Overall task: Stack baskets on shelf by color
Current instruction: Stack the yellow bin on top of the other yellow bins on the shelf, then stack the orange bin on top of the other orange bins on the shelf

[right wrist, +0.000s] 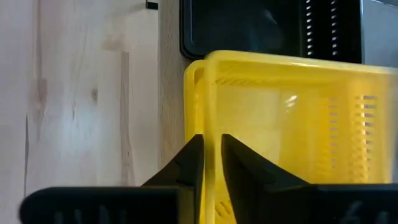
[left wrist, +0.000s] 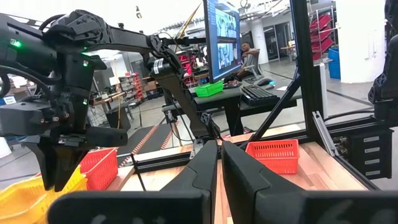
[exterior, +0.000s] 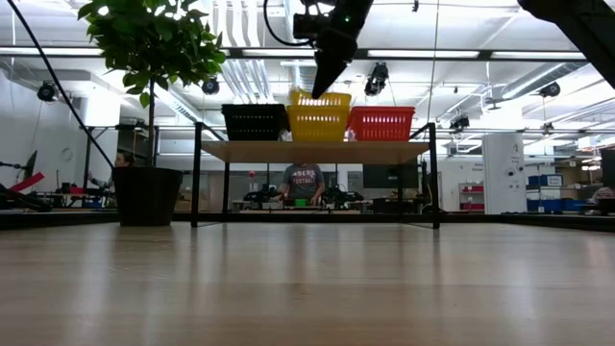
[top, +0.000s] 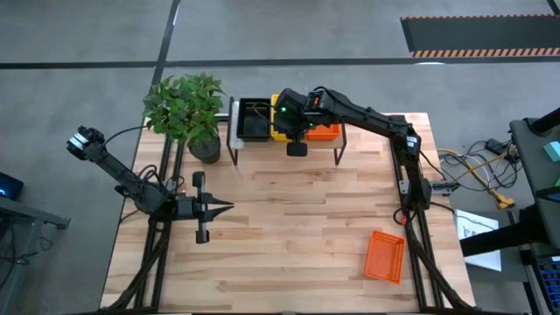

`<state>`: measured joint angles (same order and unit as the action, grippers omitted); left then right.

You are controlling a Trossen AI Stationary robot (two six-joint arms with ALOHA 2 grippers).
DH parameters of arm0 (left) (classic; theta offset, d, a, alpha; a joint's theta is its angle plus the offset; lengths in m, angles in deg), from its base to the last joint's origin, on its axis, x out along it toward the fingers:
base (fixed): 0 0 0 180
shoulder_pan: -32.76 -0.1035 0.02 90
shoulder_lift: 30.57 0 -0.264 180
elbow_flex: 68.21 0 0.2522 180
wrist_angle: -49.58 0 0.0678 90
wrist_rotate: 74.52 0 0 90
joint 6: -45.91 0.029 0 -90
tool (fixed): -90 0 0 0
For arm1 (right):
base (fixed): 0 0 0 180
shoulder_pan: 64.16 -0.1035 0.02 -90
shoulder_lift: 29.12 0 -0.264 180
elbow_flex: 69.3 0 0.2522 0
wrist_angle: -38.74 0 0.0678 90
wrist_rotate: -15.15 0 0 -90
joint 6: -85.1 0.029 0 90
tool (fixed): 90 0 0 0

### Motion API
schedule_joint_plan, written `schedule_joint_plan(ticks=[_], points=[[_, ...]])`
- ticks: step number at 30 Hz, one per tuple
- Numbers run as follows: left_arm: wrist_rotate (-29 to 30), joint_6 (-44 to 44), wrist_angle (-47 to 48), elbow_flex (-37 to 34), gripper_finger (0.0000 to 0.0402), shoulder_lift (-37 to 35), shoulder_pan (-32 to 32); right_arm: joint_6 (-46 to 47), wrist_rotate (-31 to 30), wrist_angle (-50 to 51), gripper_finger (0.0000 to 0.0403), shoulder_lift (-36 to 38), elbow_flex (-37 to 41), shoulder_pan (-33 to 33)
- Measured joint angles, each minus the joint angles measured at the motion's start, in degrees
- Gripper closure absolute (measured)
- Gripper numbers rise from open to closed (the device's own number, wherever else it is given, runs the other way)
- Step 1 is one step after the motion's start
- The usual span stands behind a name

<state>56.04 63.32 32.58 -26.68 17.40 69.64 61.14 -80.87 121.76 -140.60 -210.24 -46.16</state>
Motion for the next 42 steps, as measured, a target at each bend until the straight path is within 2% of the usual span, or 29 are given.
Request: schedule_joint_plan(ticks=[9,14,18,26,34,42], points=[[0.01,-0.01,0.00,0.00,0.0394,0.00,0.00,1.57,-0.09,0.76,0.0292,0.26,-0.14,-0.11],[0.02,0.00,0.07,0.00,0.0394,0.00,0.00,3.81,-0.04,4.18,0.0279,0.54,-4.54,-0.15],[0.02,-0.02,0.07,0.00,0.0394,0.00,0.00,6.45,0.01,8.35,0.0279,0.74,-7.87,-0.41],[0.08,-0.46,0.09,-0.02,0.0394,2.20,0.00,13.12,2.85,21.28,0.0310,4.29,-6.73,-3.88],[0.18,-0.52,-0.48,-0.03,0.0394,6.80,0.00,19.41,4.63,19.56,0.0350,12.68,3.59,-14.78],[0.24,-0.50,-2.01,1.16,0.0394,7.53,-0.02,27.72,4.38,3.72,0.0379,25.76,24.89,-27.44]])
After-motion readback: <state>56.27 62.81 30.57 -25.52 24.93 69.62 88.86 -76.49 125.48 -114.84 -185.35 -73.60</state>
